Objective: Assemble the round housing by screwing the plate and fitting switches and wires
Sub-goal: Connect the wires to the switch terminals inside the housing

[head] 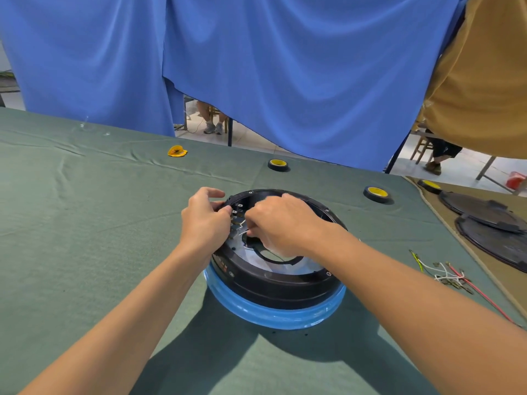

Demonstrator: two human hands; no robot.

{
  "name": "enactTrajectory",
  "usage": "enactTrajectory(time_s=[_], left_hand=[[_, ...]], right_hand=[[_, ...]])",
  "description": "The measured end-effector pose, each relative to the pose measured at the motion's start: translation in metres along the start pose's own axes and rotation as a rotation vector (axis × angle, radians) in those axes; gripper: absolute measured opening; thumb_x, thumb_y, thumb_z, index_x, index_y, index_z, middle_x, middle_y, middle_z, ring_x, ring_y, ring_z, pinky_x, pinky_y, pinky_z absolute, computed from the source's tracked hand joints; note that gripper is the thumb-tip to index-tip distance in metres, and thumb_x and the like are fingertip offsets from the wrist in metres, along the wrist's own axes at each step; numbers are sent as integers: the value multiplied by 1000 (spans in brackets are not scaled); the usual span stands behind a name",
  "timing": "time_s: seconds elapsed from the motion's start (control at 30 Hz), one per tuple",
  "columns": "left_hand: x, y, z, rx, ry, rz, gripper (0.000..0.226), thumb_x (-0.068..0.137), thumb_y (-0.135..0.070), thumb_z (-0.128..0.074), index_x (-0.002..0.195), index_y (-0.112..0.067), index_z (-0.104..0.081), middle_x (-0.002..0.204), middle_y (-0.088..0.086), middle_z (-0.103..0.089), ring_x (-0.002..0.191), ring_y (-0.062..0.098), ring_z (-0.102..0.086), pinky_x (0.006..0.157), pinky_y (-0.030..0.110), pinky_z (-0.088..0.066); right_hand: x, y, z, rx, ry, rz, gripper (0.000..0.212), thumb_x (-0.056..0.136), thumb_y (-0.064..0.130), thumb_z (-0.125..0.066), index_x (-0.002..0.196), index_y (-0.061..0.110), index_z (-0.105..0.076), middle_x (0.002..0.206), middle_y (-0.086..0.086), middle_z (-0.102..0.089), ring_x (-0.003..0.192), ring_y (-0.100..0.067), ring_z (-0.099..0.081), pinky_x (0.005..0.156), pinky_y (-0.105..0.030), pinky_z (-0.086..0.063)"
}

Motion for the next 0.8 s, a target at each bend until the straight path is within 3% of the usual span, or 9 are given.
enactTrajectory(time_s=[0.13,0.23,0.37,0.47,0.53,0.63,0.7,0.8], left_hand=[[0,0,1,28,-16,-17,22,92,-7,-62,107,-23,-58,100,3,-70,86,20,-68,78,42,-58],[-1,-1,2,40,-23,-19,22,92,-7,-62,107,-23,-58,102,3,-70,88,20,-68,77,40,-58],[-2,-5,2,100,-14,-48,19,94,-9,-60,109,-20,-59,106,3,-69,86,12,-65,67,27,-51],[-5,-20,-4,377,39,-178,21,97,-14,-52,117,-13,-58,107,6,-66,87,16,-57,72,26,-41],[-10,-33,-12,625,84,-290,21,99,-17,-49,116,-11,-58,109,9,-64,91,24,-48,77,32,-36],[-28,-49,-34,895,175,-435,24,99,-25,-47,114,-8,-56,115,9,-58,109,30,-48,88,39,-40],[-48,-59,-55,969,253,-517,30,101,-34,-45,115,-11,-56,117,6,-56,115,29,-47,95,42,-41],[-84,-72,-92,950,406,-557,33,102,-45,-40,107,-16,-56,116,3,-62,110,28,-55,86,39,-45]], right_hand=[[-4,-9,-11,306,144,-115,13,93,37,-61,87,27,-55,105,-7,-62,95,-27,-57,76,-39,-48],[-10,-3,-20,306,171,-97,16,93,39,-61,85,26,-56,101,-8,-63,90,-27,-58,78,-41,-51],[-22,-22,-4,348,-9,-142,25,94,46,-55,91,27,-70,84,6,-62,82,-21,-59,72,-36,-49],[-36,-57,12,401,-181,-239,24,94,40,-56,85,24,-72,67,13,-57,70,-16,-56,67,-31,-47],[-51,-80,12,394,-265,-316,24,95,35,-56,88,20,-73,70,8,-63,70,-15,-58,67,-32,-49],[-83,-113,8,406,-401,-440,21,94,30,-58,89,17,-75,79,3,-70,76,-16,-60,70,-35,-50],[-108,-134,5,422,-498,-526,18,92,24,-62,85,15,-75,76,3,-70,72,-15,-59,69,-30,-45],[-142,-158,-9,425,-522,-639,13,89,18,-65,82,13,-74,77,0,-70,71,-17,-58,68,-26,-37]])
Point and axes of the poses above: each hand's wrist, its own x-axis towards the middle knuckle, its own z-axis out of the back of the hand, y = z × x, the point moved 9 cm from there along x, towards the middle knuckle
